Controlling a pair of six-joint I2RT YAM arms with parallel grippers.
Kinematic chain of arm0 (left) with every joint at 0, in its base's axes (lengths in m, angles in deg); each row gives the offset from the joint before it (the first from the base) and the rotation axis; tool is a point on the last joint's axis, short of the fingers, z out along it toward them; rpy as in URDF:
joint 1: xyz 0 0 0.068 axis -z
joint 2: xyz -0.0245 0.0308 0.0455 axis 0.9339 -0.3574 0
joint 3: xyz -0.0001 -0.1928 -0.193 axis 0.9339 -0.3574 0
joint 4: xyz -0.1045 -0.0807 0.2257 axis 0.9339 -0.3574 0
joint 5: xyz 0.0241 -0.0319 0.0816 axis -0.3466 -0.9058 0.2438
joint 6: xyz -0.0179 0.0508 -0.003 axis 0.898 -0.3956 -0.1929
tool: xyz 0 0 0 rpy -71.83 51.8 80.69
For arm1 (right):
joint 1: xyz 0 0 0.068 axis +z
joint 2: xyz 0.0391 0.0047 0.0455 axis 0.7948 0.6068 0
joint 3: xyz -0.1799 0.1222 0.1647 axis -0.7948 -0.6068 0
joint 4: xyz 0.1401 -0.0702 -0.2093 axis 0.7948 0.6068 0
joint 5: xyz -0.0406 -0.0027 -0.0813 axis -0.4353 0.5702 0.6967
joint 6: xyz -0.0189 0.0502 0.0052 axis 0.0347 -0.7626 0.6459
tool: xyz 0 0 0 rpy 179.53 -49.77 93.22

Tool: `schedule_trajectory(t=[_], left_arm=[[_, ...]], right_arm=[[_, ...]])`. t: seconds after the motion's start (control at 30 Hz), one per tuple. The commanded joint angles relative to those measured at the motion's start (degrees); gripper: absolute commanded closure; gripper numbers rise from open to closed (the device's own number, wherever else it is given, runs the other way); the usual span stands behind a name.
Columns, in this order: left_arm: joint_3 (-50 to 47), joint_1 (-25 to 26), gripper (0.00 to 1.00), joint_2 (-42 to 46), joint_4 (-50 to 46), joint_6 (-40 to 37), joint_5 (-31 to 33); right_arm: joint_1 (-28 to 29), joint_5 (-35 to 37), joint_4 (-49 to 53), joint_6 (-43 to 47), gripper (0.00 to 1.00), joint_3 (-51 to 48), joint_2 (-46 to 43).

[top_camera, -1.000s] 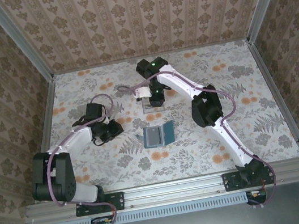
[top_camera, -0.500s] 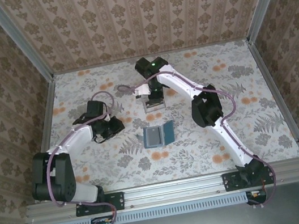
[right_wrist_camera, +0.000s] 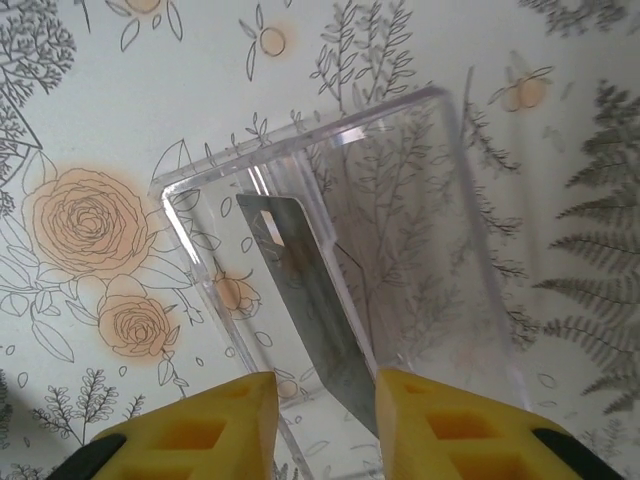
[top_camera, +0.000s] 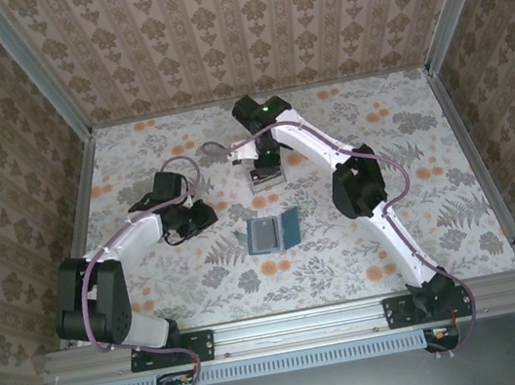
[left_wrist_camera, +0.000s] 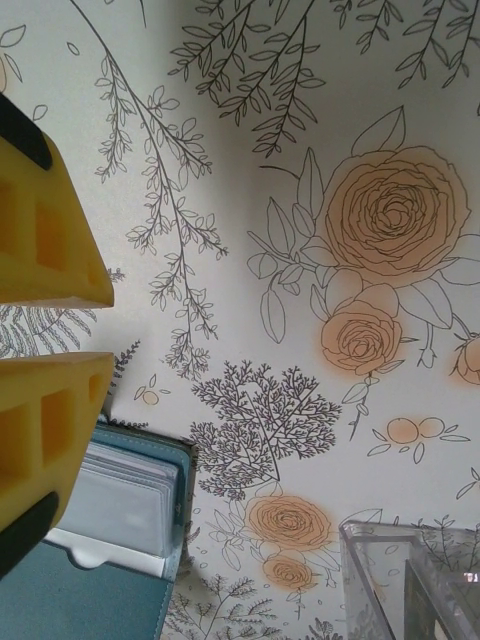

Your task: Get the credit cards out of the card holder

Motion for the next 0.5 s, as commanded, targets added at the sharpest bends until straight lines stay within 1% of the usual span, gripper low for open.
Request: schedule_trajectory(t=[0.0,0.13,0.47], left_arm=[[1.54,0.4,0.79,-0.36,-0.13,0.66,-0.1],[1.42,0.37,0.8,-0.43,0.07,0.74,-0.1],[0.91,0.48,0.79,-0.44,0.51,0.89,-0.19]], right_arm=[[0.5,1.33,-4.14,-0.69,0.66,-1.87,-4.31],[0.36,3.52,-6.21,-0.39,0.66,-2.2,-3.14],[0.44,2.68,-6.24,-0.89,0.65,-3.04,-0.03]])
